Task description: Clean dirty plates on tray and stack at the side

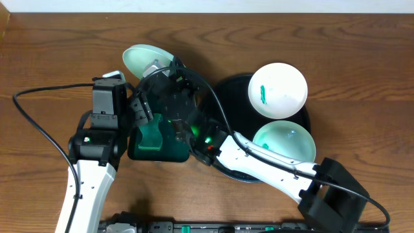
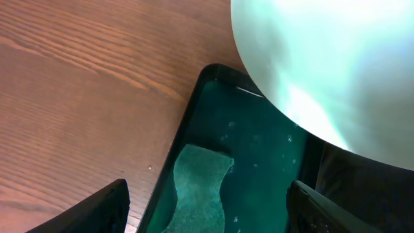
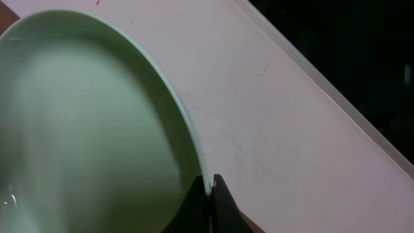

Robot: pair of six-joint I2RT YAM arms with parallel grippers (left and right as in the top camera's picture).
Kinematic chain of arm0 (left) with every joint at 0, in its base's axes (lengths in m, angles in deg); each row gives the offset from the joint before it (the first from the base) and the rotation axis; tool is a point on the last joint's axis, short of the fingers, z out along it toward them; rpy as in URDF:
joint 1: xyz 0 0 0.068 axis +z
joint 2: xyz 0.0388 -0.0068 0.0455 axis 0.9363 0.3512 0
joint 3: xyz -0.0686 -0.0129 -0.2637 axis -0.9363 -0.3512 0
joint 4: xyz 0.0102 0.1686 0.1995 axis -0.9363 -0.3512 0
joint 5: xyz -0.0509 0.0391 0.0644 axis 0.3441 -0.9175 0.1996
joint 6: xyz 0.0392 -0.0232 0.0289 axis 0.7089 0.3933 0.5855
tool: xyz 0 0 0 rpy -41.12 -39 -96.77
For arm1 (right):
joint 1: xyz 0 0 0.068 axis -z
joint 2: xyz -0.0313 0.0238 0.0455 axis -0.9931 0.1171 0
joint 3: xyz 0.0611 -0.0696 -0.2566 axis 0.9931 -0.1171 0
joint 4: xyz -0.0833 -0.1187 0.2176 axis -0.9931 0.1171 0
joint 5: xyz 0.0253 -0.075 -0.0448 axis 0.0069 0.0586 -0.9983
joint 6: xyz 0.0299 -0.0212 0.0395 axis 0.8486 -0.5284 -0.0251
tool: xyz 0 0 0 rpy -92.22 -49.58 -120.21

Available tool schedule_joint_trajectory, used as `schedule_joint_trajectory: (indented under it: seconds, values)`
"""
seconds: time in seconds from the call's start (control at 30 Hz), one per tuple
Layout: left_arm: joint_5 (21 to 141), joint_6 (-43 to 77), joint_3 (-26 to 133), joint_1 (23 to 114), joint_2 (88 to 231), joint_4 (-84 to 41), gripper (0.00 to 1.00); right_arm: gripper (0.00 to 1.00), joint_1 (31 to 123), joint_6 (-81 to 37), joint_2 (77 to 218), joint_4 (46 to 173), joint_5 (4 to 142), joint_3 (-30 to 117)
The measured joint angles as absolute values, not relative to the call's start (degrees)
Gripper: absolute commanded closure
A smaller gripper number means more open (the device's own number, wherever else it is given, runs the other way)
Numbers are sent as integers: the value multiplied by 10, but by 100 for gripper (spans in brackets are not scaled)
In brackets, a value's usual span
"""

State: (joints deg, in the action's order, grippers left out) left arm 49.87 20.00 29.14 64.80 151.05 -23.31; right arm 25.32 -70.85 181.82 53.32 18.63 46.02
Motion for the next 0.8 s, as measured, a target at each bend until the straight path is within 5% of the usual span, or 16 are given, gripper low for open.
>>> schedule_joint_trajectory:
  seconds: [0.8]
  values:
    - [499, 200, 291, 648, 1511, -233, 22, 99, 253, -709, 1818, 542, 186, 460]
